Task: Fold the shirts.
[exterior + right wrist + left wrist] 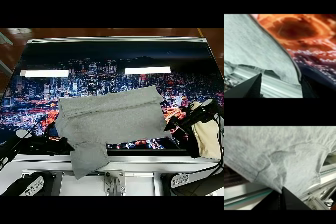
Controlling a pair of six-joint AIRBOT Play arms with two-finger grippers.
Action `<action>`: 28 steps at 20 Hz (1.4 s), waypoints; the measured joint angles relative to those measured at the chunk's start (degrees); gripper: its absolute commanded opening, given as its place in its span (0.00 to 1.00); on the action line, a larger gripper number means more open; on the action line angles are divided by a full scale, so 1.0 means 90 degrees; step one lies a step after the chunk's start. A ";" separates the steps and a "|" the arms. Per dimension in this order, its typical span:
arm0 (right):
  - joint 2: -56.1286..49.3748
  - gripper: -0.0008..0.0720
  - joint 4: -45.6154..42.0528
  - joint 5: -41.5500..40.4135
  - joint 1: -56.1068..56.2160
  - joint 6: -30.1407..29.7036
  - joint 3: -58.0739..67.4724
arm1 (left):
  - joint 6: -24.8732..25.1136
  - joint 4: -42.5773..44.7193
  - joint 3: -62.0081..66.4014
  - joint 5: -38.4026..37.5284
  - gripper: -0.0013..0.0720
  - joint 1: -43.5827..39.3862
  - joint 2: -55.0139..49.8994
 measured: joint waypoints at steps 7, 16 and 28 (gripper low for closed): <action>0.0102 0.09 0.0090 -0.0663 0.0537 -0.0177 0.0090 | -0.0083 -0.0002 0.0869 -0.0022 0.06 0.0002 0.0342; 0.0369 0.09 -0.0352 -0.2341 0.1923 -0.0041 0.2322 | 0.0199 0.0153 0.2953 0.0318 0.06 0.0996 -0.0391; -0.1450 0.88 -0.1202 -0.3288 0.2482 0.0967 0.4218 | 0.0362 -0.0833 0.5056 0.0984 0.81 0.0658 -0.4107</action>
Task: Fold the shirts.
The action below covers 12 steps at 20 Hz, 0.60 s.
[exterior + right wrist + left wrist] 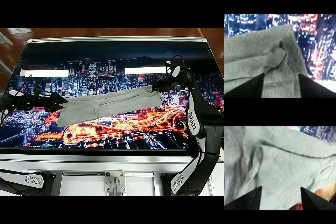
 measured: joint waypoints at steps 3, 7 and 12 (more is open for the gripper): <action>0.0046 0.97 0.0044 0.0051 -0.0119 -0.0073 0.0029 | -0.0017 -0.0034 0.0272 -0.0267 0.81 0.0100 -0.0197; -0.0051 0.97 0.0918 0.0607 -0.0804 -0.0126 0.0039 | -0.0039 -0.0063 0.0544 -0.0869 0.80 0.0345 -0.0112; -0.0663 0.96 0.2776 0.1389 -0.1331 -0.0216 0.0051 | -0.0041 -0.0080 0.0634 -0.1302 0.80 0.0308 0.0267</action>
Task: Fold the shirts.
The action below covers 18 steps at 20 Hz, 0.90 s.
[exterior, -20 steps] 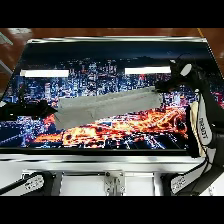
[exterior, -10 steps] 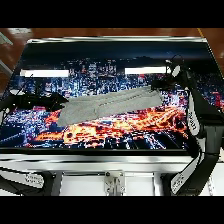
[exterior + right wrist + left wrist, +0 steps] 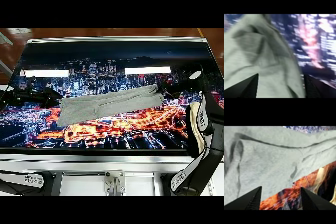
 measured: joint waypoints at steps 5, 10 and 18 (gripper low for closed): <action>-0.0306 0.10 0.0522 0.0138 0.0175 -0.0053 -0.0010 | -0.0002 -0.0002 0.0017 -0.0117 0.64 -0.0413 0.0291; 0.0321 0.09 0.0891 0.0233 0.0250 -0.0542 -0.0010 | -0.0005 -0.0221 0.0017 0.0352 0.07 -0.1396 0.0330; 0.2929 0.10 0.0622 0.1574 0.0597 -0.0117 -0.0007 | -0.0002 -0.1569 0.0058 0.3259 0.07 -0.4507 -0.0571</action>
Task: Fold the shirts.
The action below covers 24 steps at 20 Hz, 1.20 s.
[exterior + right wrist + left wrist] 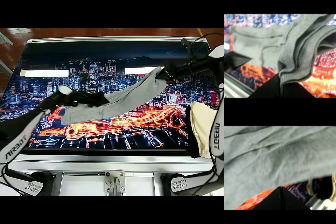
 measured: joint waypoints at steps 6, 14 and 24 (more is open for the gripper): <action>0.1722 0.10 -0.0495 0.0466 0.0610 0.0920 0.0002 | 0.0100 -0.1547 0.0792 0.0818 0.06 -0.1433 -0.1205; 0.1838 0.09 -0.1362 0.0146 0.1331 0.1515 0.0002 | 0.0381 -0.0899 0.1222 0.0330 0.06 -0.0063 -0.0270; -0.1069 0.10 -0.1440 -0.3077 0.4296 0.1921 -0.0002 | -0.0044 0.0835 0.1256 -0.1877 0.06 0.4352 0.3252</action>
